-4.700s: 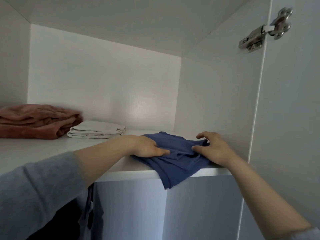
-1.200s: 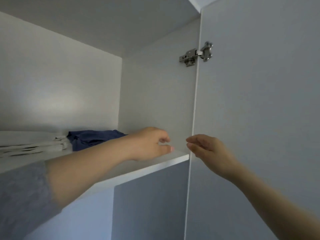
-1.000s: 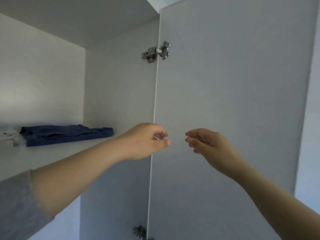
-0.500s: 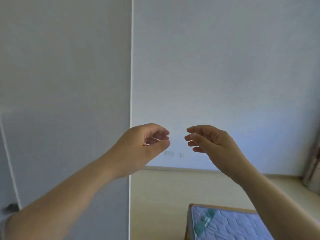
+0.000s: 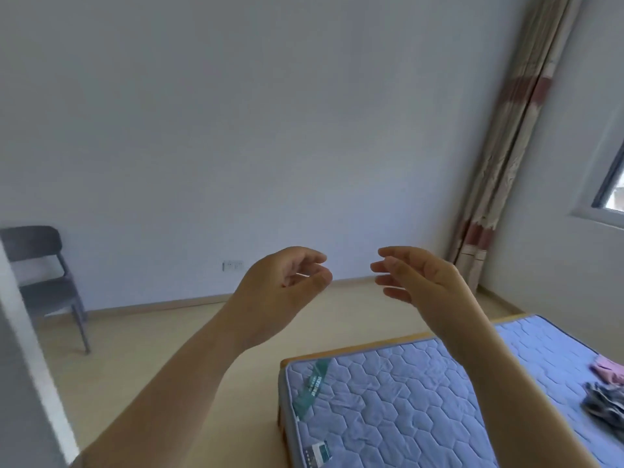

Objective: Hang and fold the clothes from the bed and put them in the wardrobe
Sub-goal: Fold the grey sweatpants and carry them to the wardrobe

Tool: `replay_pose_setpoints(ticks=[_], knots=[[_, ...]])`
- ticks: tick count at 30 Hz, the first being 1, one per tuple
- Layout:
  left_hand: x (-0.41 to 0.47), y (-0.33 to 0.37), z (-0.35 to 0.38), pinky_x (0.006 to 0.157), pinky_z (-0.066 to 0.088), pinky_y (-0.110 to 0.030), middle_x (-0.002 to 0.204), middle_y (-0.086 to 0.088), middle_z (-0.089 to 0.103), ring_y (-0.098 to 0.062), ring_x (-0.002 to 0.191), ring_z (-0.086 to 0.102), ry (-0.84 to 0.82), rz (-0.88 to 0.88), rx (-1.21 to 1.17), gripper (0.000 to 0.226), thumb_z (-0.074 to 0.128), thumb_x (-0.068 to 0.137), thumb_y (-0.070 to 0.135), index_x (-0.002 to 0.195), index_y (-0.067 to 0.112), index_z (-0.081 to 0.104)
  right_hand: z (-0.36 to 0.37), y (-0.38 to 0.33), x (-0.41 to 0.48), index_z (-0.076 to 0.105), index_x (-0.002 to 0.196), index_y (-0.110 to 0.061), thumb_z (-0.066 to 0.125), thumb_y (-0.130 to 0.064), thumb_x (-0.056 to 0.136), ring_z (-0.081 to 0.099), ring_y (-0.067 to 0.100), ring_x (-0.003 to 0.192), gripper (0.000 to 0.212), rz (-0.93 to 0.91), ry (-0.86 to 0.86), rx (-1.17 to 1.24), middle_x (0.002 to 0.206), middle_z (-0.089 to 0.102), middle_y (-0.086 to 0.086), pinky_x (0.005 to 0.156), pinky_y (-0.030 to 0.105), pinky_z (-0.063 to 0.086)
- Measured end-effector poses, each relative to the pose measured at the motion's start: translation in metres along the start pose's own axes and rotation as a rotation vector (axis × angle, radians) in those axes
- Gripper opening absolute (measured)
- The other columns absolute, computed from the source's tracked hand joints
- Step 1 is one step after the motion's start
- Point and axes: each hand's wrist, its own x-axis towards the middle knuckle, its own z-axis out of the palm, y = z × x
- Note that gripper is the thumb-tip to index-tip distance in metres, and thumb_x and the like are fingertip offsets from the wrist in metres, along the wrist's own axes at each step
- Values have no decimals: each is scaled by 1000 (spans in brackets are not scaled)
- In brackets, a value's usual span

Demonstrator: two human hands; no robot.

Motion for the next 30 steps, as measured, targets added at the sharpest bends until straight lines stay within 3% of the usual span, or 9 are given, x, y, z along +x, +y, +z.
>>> replay_pose_setpoints(ticks=[7,12,21,30], knots=[[56,-72,21,96,51,-43,102,6,73,-12,97,68,8,-117,-220,33,62,77,42,105,26,67,24,64,33,68,103,-12,54,-11,97,70,19,86,15,179,219,164,94,75,8,79,28,58],[108,-127,26,96,52,-42,100,1,74,-14,93,70,-12,-230,-293,38,64,73,39,107,21,65,34,106,83,67,108,-11,55,-12,96,71,21,91,17,239,197,154,97,75,8,85,32,57],[230,-204,16,97,51,-41,100,4,74,-12,94,69,9,-306,-228,35,63,74,40,105,23,67,53,175,224,66,108,-10,54,-10,97,70,20,89,17,317,144,151,98,75,8,81,27,56],[345,-291,-38,97,52,-41,100,6,74,-8,93,69,26,-360,-195,34,65,75,42,105,25,68,127,237,361,67,106,-14,55,-11,96,71,19,90,16,352,105,122,94,76,3,83,30,57]])
